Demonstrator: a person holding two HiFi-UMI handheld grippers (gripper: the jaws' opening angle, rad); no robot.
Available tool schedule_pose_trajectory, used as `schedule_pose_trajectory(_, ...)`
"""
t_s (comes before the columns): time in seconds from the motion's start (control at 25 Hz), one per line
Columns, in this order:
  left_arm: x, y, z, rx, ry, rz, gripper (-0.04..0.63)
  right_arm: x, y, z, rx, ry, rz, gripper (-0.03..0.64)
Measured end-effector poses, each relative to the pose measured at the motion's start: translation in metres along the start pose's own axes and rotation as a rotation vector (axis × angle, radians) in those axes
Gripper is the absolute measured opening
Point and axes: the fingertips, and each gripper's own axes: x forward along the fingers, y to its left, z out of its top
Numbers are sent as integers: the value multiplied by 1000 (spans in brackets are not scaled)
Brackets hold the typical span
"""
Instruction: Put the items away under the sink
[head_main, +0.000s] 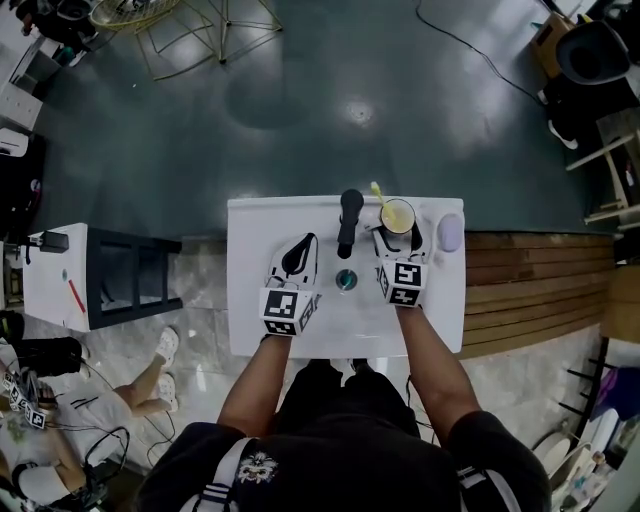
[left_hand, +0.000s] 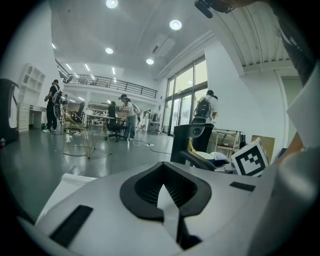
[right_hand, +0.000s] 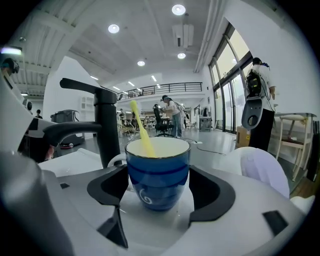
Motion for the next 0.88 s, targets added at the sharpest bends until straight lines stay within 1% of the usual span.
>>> schedule_pose_trajectory(0.32,11,3,-4,-4,3,-4,3,17,2,5,-18,-12,22,388)
schedule_pose_trajectory(0.52,17,4,-4,-3,0,1,3,24,0,5,-32,-18,34,388)
schedule_pose_trajectory(0.88,13,6,-5,-7,-3,13,3,22,-4,6,-12,-41,31,393)
